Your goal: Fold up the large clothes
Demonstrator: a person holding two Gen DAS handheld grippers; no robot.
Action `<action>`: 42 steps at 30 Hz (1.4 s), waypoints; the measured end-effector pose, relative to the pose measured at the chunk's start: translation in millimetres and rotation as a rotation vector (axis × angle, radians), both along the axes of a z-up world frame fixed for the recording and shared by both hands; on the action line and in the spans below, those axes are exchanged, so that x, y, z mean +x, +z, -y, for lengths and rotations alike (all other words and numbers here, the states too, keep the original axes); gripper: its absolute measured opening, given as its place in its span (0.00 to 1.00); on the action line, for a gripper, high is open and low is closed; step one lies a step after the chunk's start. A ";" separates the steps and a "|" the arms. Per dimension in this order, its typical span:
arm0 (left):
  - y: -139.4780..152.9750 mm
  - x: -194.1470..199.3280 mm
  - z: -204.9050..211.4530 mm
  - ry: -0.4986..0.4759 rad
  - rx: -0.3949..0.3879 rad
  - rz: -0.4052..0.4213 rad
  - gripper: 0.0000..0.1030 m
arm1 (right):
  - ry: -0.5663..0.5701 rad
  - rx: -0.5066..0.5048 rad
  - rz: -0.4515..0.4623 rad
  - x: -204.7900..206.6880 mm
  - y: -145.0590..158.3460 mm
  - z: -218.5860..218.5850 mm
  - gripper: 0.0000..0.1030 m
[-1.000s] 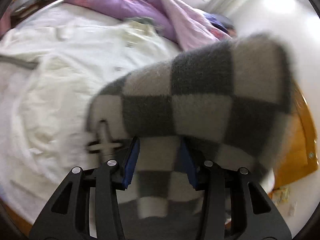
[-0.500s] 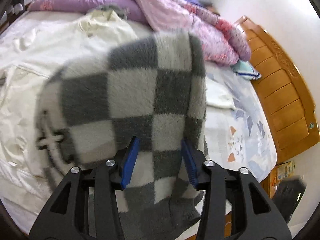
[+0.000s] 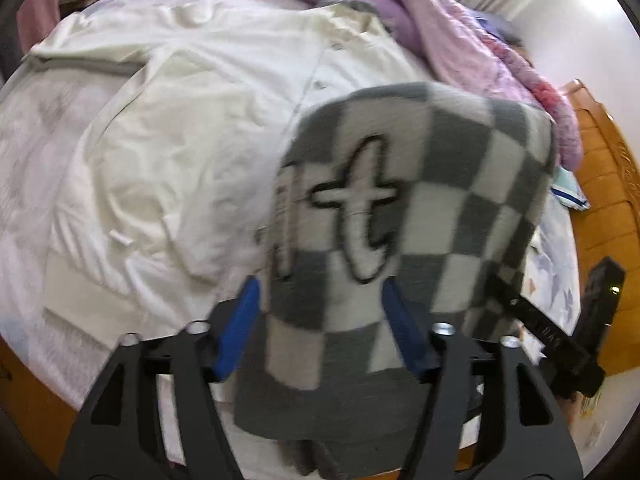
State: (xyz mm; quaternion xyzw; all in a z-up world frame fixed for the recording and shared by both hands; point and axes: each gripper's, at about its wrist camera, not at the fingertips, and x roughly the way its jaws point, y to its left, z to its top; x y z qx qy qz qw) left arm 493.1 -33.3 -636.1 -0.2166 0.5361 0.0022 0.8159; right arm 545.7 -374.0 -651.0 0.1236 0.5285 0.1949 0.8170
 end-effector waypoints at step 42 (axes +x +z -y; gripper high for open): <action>-32.7 7.2 21.0 -0.093 -0.078 -0.020 0.85 | -0.236 -0.071 0.064 34.9 -4.0 2.8 0.00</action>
